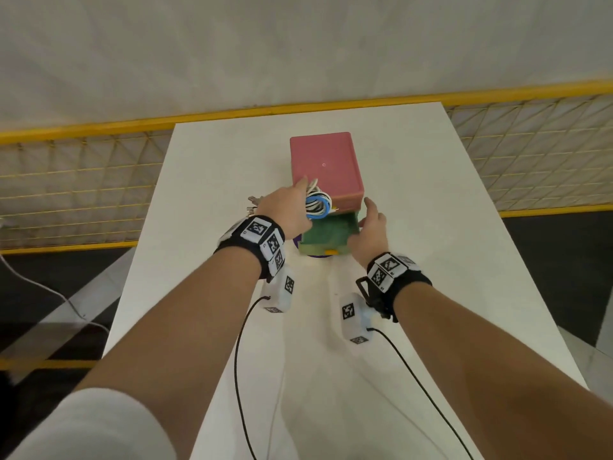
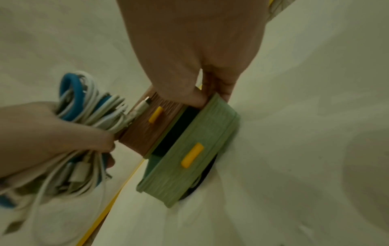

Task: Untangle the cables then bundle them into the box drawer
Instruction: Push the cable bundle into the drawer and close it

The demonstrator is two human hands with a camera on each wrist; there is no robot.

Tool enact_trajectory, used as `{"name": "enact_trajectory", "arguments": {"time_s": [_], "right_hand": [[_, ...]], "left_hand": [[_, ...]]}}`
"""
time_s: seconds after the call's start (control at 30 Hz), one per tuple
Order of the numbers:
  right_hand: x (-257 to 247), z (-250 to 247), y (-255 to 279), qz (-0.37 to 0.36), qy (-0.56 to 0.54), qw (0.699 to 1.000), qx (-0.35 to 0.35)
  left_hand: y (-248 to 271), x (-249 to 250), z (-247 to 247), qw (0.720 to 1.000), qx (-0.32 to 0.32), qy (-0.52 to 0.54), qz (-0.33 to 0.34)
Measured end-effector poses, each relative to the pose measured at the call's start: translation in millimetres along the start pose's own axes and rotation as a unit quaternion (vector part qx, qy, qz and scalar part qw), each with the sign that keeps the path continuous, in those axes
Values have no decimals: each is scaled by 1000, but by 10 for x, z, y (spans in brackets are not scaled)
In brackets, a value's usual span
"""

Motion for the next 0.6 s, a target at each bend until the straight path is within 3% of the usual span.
{"name": "enact_trajectory", "arguments": {"time_s": [0.13, 0.3, 0.4, 0.5, 0.6], "right_hand": [[126, 50, 234, -34, 44, 998, -33], [129, 9, 248, -57, 74, 995, -44], [119, 35, 251, -58, 90, 993, -57], [134, 49, 258, -65, 91, 993, -47], [118, 23, 264, -102, 65, 992, -22]], "left_hand": [[22, 15, -24, 999, -2, 38, -2], [311, 190, -62, 978, 153, 138, 31], [348, 403, 284, 995, 65, 53, 47], [191, 466, 544, 999, -23, -45, 5], [-5, 469, 663, 994, -67, -66, -51]]}}
Point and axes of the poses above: each hand's wrist, its own y-axis away from the middle knuckle, its own z-axis out of the palm, x = y × z, the point moved 7 cm from there along -y, towards the middle knuckle, and after that the axes turned 5 degrees about -x, right-handed, at the moved point
